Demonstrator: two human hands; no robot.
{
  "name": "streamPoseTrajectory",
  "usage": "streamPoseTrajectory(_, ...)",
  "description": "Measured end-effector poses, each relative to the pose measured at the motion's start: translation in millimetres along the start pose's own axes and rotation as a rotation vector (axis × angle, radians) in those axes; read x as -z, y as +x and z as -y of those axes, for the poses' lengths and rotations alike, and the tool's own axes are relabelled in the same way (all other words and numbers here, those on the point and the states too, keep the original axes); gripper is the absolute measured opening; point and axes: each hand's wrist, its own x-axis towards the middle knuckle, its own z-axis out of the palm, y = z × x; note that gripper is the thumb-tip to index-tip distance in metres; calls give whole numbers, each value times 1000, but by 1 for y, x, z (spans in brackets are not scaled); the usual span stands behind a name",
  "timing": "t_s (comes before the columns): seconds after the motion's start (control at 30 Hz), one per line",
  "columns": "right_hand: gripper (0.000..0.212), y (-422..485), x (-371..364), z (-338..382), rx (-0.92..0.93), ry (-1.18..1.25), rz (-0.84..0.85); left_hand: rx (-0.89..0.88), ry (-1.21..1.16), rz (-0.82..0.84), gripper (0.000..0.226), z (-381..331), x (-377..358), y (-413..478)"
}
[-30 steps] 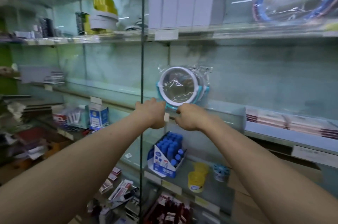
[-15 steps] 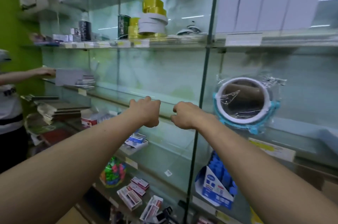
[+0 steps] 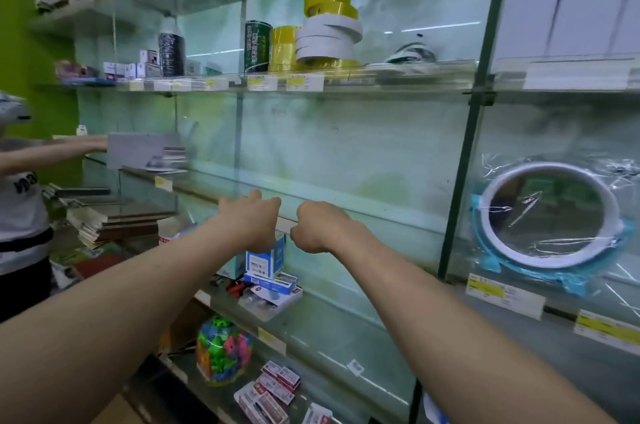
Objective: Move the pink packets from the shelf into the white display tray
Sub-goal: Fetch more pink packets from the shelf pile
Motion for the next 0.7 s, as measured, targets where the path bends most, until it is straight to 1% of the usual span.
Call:
streamPoseTrajectory(0.2, 24, 68, -20, 9, -4, 6, 5, 8, 18, 3, 60, 28, -22, 53)
streamPoseTrajectory(0.43, 23, 158, -37, 19, 22, 35, 21, 8, 31, 13, 56, 63, -42, 135)
streamPoseTrajectory(0.5, 18, 181, -41, 22, 24, 42, 28, 16, 19, 8, 56, 74, -49, 155)
streamPoseTrajectory(0.6, 1, 213, -47, 28, 17, 44, 30, 19, 30, 14, 61, 91, -59, 179)
streamPoseTrajectory(0.7, 2, 241, -55, 37, 21, 42, 44, 37, 33, 29, 62, 107, -69, 199)
